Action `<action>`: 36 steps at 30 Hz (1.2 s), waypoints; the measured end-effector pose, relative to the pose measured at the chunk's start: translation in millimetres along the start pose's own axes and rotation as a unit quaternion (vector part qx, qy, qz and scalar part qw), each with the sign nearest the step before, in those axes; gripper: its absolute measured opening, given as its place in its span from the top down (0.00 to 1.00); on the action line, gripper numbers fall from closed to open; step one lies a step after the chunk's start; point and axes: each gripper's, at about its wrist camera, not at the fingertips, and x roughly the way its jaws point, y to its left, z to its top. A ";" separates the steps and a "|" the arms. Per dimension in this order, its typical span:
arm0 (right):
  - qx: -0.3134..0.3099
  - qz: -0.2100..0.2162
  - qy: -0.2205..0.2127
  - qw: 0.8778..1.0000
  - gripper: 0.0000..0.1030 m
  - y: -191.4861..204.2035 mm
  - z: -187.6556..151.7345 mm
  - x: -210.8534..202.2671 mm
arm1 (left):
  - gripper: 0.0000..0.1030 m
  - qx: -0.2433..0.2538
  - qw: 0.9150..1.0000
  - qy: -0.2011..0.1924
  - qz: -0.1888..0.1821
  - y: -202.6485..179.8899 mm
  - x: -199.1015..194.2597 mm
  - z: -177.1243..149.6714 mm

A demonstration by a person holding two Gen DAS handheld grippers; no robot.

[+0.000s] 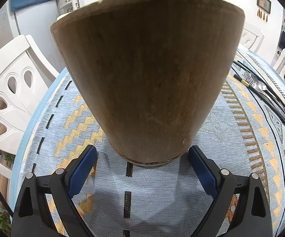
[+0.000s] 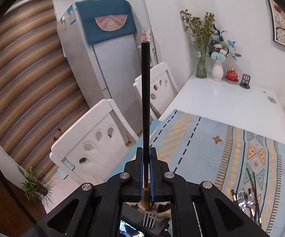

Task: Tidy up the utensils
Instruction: 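Lift the chopstick upright with the right tool above the wooden cup, then lower the chopstick into the wooden cup and open the right tool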

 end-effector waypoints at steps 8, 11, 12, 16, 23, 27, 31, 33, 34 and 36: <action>0.011 0.010 0.067 0.998 0.94 -3.5 -9.1 28.3 | 0.08 0.000 1.000 0.000 0.000 0.0 0.0 -0.1; 0.030 0.006 0.104 0.994 0.92 -12.0 -16.5 37.4 | 0.08 0.000 1.000 0.001 0.000 1.4 1.7 0.6; 0.036 0.013 0.107 0.993 0.92 -15.0 -17.4 36.0 | 0.08 0.000 1.000 0.000 0.000 1.2 1.4 0.9; 0.062 0.027 0.075 0.995 0.92 -29.6 -14.7 6.7 | 0.08 0.000 1.000 0.001 0.000 0.6 1.2 1.2; 0.094 -0.004 -0.023 0.995 0.55 -52.3 -2.2 -58.5 | 0.08 -0.002 1.000 0.003 -0.003 0.3 1.4 2.7; 0.109 -0.032 -0.052 0.992 0.53 -68.1 -2.1 -86.9 | 0.08 -0.002 1.000 0.003 -0.004 1.3 1.8 3.7; 0.122 -0.077 -0.058 0.988 0.48 -88.0 -10.1 -103.0 | 0.08 -0.003 1.000 0.003 -0.005 2.1 2.8 4.3; 0.141 -0.094 -0.050 0.984 0.48 -104.5 -19.7 -107.6 | 0.08 -0.003 1.000 0.003 -0.005 2.7 3.1 4.4; 0.152 -0.097 -0.047 0.983 0.48 -112.0 -24.8 -109.2 | 0.08 -0.003 1.000 0.003 -0.005 2.7 3.1 4.4; 0.177 -0.103 -0.042 0.978 0.48 -129.9 -36.4 -113.2 | 0.08 -0.003 1.000 0.004 -0.005 2.7 3.1 4.3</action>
